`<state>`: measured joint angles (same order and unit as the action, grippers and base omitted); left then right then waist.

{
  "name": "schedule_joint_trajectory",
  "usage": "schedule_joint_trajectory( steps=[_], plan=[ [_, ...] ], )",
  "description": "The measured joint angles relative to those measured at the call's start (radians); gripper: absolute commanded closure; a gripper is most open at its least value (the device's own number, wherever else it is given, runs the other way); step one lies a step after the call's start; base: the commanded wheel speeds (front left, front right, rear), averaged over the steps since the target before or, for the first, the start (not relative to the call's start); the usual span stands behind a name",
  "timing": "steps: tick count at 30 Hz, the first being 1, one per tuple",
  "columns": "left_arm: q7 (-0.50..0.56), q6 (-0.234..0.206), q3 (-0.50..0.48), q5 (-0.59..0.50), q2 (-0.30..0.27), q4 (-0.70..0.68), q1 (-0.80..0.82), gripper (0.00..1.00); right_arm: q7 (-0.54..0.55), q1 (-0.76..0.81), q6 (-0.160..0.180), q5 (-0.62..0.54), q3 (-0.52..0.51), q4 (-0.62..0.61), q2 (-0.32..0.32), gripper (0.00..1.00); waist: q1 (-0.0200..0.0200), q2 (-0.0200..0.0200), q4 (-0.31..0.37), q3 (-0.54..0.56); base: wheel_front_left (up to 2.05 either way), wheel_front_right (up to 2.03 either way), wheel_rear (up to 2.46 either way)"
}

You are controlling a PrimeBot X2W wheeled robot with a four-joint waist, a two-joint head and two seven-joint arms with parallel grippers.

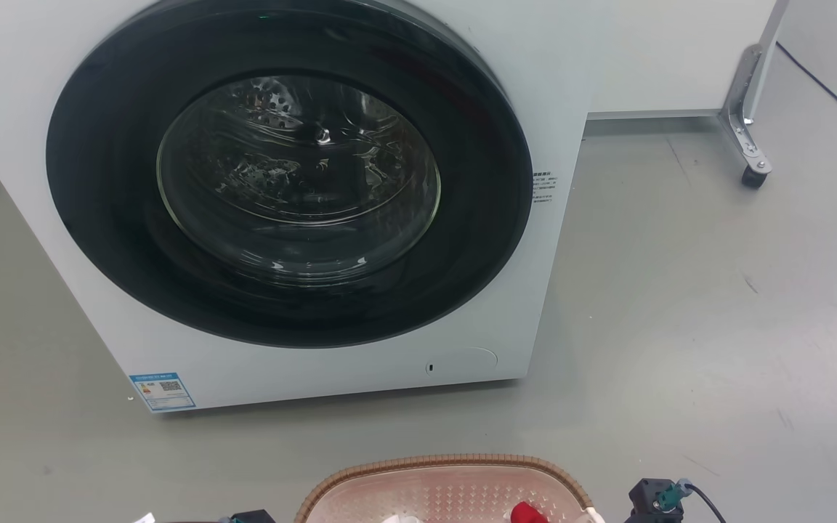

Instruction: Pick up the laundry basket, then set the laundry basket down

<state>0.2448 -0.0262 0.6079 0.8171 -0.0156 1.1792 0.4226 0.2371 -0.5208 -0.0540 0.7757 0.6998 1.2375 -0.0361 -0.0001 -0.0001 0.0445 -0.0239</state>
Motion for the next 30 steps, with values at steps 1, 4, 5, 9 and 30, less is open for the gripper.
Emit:
schedule_joint_trajectory(
  steps=[1,4,5,9,30],
  plan=[
    [0.0,0.0,0.003,0.0,0.0,0.0,0.0,1.0,0.0,0.0,0.0,0.0,0.001,0.001,0.0,1.0,0.0,0.0001,0.0,0.001,0.0,0.0,0.0],
    [0.009,-0.004,0.009,0.009,0.0,0.0,0.0,1.0,0.007,0.0,0.001,0.002,0.003,0.002,0.0,1.0,0.0,0.0002,-0.001,0.004,0.0,0.0,0.0],
    [0.01,-0.009,0.01,0.009,0.0,0.0,0.0,1.0,0.009,0.0,0.001,0.005,0.004,0.002,0.0,1.0,0.0,0.0002,-0.002,0.004,0.0,0.0,0.0],
    [0.017,-0.009,0.016,0.012,0.0,0.0,0.0,1.0,0.01,0.0,0.001,0.009,0.006,0.003,0.0,1.0,0.0001,0.0001,-0.004,0.006,0.0,0.0,0.0],
    [0.031,-0.021,0.049,0.06,-0.002,0.004,0.0,1.0,0.026,0.0,0.002,0.035,0.026,0.002,-0.001,1.0,0.0001,0.0002,-0.008,0.006,0.0,0.0,0.0]
  ],
)
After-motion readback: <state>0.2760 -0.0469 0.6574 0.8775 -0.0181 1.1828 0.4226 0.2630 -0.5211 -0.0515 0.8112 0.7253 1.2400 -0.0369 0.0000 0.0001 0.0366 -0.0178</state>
